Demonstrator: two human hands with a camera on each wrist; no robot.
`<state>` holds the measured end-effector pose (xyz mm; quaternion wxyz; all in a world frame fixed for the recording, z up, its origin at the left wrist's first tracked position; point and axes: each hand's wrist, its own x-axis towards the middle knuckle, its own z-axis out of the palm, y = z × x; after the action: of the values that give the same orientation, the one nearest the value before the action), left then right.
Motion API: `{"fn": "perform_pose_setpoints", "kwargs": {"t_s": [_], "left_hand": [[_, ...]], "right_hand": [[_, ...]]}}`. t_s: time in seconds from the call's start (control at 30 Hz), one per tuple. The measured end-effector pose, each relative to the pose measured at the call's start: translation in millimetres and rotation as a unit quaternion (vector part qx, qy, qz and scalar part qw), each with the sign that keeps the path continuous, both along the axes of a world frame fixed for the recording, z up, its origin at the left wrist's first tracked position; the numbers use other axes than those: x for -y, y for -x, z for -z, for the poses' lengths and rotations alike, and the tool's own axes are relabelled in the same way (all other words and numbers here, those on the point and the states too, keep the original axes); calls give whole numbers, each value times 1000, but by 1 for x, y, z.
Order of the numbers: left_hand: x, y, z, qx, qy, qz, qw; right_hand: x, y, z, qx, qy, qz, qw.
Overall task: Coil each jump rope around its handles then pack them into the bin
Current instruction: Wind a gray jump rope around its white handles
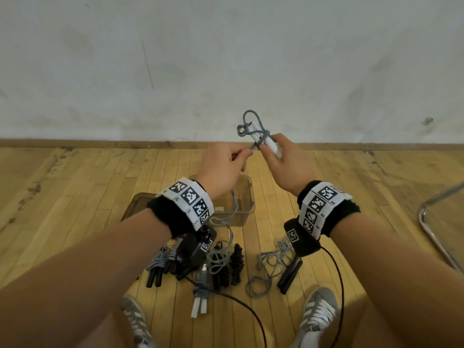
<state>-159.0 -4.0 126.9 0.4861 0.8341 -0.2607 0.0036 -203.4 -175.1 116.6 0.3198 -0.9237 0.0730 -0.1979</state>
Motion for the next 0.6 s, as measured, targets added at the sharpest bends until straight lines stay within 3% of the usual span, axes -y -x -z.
{"fn": "perform_pose_setpoints", "kwargs": {"t_s": [0.1, 0.23, 0.33, 0.4, 0.5, 0.6], "left_hand": [[-1, -3, -3, -15, 2, -17, 1000], [-4, -5, -9, -34, 11, -30, 999], [-7, -5, -13, 35, -85, -38, 995], [-12, -10, -14, 114, -183, -29, 976], [-22, -21, -16, 178, -242, 13, 954], [-29, -29, -18, 70, -155, 64, 983]], "right_hand": [[-4, -1, 1, -1, 39, -5, 999], [-9, 2, 0, 4, 157, 6, 988], [-12, 3, 3, -37, 221, 8, 975], [-12, 4, 5, -91, 256, -5, 962], [-5, 4, 1, -154, 253, -96, 950], [5, 7, -7, -162, 213, -201, 942]]}}
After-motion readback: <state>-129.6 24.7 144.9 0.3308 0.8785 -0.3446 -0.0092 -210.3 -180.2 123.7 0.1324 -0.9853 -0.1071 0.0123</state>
